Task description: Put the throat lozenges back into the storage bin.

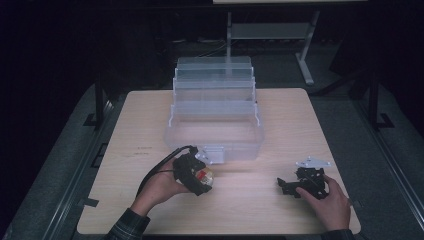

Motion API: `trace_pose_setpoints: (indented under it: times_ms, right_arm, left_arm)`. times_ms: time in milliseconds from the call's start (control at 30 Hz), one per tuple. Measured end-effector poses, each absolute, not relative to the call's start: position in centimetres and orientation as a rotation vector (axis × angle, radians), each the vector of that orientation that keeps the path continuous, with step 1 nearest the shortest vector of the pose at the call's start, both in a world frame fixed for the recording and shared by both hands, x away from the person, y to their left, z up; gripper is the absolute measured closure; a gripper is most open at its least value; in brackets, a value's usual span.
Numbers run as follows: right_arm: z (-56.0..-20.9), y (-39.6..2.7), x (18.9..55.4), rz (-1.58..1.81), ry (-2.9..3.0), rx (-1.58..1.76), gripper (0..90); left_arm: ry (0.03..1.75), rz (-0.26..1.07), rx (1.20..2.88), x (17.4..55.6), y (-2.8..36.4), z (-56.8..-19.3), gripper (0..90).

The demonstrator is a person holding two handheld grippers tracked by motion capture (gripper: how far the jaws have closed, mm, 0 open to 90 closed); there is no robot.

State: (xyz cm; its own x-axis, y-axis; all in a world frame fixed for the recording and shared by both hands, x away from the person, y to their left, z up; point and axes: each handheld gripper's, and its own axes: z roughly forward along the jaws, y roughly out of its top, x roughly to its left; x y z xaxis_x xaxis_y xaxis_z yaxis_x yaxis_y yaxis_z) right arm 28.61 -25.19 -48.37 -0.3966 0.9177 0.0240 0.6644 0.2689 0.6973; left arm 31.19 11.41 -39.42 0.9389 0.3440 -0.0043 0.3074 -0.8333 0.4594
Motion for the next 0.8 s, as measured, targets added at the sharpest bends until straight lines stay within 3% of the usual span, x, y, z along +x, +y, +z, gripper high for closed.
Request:
trace_pose_setpoints:
  times_ms: [800]
  right_arm:
    - [-48.4,-25.2,28.6,0.899,2.159,1.437,0.0]
  left_arm:
    - [0.454,0.118,2.612,32.2,11.3,-36.9,19.6]
